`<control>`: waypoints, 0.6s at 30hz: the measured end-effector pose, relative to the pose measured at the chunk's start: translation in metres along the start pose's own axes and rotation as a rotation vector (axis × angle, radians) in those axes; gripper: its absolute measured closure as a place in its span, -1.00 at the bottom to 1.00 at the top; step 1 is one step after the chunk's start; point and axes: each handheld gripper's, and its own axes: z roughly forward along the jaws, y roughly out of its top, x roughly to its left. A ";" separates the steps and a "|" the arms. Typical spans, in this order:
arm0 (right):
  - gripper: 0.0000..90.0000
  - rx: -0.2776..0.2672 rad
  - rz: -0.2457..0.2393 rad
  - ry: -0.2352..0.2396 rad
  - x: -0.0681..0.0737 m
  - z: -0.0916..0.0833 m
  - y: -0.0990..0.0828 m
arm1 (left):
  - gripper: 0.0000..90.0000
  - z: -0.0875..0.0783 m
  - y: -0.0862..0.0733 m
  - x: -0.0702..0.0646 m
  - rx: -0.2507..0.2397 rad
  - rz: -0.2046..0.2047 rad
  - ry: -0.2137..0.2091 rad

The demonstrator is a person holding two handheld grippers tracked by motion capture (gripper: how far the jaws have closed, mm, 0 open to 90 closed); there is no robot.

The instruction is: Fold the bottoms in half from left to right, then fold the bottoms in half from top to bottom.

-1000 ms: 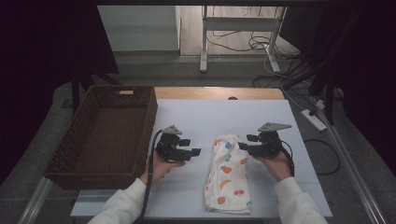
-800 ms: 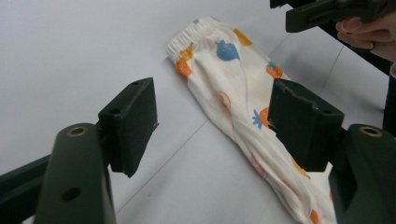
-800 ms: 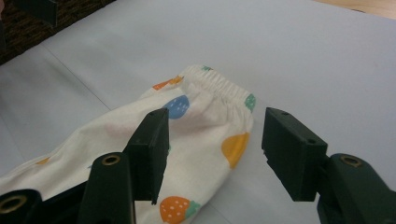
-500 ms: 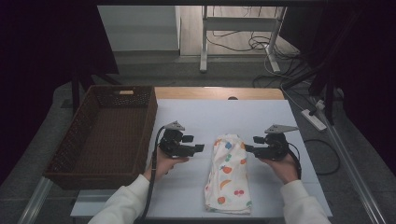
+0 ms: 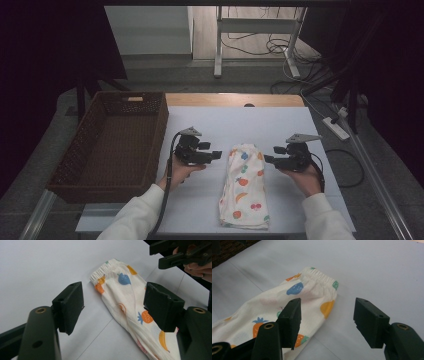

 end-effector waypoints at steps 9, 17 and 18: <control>-0.13 0.009 0.022 0.001 -0.006 0.003 -0.002 | -0.31 0.011 0.001 0.002 0.021 -0.002 0.005; -0.12 0.009 0.039 0.016 -0.007 0.009 0.000 | -0.31 0.027 0.008 0.002 0.033 -0.005 0.003; -0.13 0.008 0.042 0.018 -0.007 0.010 0.000 | -0.31 0.029 0.010 0.001 0.038 -0.004 0.003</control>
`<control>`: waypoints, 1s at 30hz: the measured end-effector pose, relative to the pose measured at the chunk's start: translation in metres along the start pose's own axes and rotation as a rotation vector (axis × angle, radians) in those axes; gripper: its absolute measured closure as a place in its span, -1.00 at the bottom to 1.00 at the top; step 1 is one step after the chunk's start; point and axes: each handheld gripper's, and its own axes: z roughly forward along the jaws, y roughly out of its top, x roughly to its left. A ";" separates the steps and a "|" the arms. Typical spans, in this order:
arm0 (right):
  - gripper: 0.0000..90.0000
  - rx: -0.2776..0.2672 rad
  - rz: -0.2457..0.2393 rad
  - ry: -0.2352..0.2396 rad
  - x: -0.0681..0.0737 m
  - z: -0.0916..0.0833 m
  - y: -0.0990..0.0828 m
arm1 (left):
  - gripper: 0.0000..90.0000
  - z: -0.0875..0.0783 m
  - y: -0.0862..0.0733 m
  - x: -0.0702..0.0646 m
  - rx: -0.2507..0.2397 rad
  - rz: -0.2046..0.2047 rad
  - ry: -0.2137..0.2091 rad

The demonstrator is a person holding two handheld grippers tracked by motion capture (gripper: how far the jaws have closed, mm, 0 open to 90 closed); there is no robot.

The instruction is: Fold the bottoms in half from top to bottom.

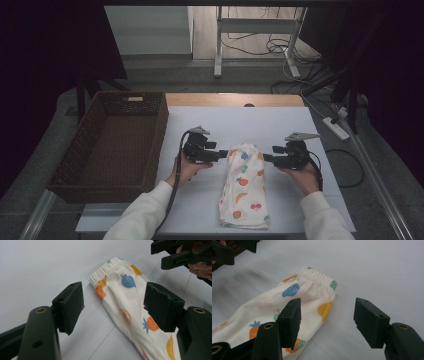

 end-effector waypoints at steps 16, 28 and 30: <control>-0.13 0.029 -0.006 0.004 -0.006 0.021 0.007 | -0.31 0.033 0.010 0.004 0.063 0.002 0.037; -0.13 0.039 -0.008 0.009 -0.006 0.034 0.013 | -0.31 0.051 0.015 0.006 0.101 -0.005 0.068; -0.13 0.044 -0.008 0.011 -0.007 0.036 0.014 | -0.31 0.053 0.016 0.006 0.105 -0.008 0.074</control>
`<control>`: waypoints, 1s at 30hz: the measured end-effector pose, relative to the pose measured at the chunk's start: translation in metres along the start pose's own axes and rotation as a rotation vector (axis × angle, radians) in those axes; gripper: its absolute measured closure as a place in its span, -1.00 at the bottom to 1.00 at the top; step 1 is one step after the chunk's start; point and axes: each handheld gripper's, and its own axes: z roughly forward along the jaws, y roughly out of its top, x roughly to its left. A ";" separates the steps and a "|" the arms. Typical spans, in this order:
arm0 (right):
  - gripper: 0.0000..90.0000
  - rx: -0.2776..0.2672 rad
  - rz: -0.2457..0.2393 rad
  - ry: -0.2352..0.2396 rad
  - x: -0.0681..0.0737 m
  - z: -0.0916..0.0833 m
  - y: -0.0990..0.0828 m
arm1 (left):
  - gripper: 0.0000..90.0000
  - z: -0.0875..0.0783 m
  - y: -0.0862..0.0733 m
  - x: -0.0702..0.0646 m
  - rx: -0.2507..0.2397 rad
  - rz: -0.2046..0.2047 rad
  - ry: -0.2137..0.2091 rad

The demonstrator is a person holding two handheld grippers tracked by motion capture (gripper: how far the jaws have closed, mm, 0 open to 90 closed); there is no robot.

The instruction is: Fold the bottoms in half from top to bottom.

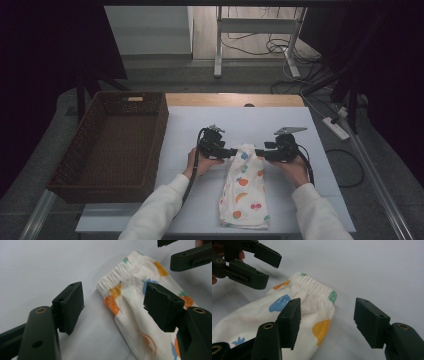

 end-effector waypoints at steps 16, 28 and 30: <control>-0.13 0.033 0.005 -0.021 -0.001 0.010 -0.001 | -0.29 0.016 0.005 -0.003 0.046 0.018 0.027; -0.19 0.072 -0.001 -0.036 -0.002 0.023 -0.002 | -0.29 0.025 0.002 -0.001 0.075 0.011 0.036; -0.20 0.079 -0.004 -0.041 -0.003 0.026 -0.003 | -0.29 0.026 0.002 -0.001 0.072 0.010 0.037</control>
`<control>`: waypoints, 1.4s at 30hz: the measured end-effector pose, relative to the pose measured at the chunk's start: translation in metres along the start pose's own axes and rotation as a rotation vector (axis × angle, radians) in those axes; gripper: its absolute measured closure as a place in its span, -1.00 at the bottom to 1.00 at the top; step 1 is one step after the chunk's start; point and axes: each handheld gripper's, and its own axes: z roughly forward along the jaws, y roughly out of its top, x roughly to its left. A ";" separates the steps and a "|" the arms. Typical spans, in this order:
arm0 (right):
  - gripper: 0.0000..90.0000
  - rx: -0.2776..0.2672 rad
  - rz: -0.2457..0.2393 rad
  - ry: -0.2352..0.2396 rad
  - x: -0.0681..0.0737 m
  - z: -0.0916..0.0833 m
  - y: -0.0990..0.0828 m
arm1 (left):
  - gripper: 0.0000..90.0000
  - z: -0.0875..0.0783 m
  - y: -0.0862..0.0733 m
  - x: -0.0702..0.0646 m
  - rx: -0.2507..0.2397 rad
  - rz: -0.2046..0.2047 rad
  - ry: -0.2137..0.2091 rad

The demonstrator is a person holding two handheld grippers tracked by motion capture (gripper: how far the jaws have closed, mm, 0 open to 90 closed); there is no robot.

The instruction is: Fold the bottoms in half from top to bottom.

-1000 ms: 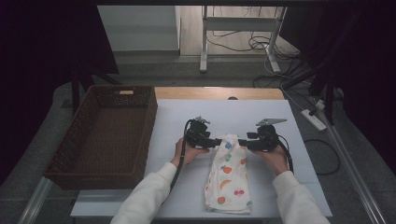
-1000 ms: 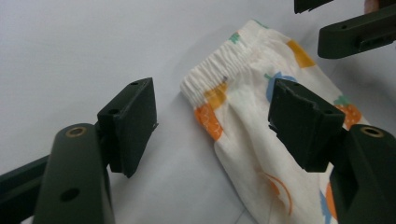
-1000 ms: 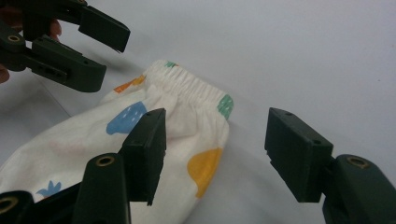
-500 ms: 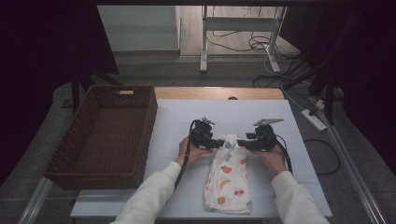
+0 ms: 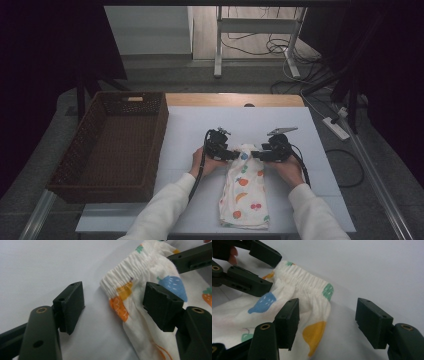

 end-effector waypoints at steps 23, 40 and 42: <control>0.65 0.043 -0.018 0.095 0.008 0.011 0.002 | 0.69 0.002 -0.007 -0.006 0.000 0.013 -0.043; 0.89 -0.068 -0.079 0.051 0.012 -0.006 0.010 | 0.78 -0.021 0.000 -0.010 -0.091 0.095 -0.004; 0.89 -0.100 -0.090 0.042 0.014 -0.010 0.013 | 0.77 -0.028 0.003 -0.009 -0.106 0.099 -0.005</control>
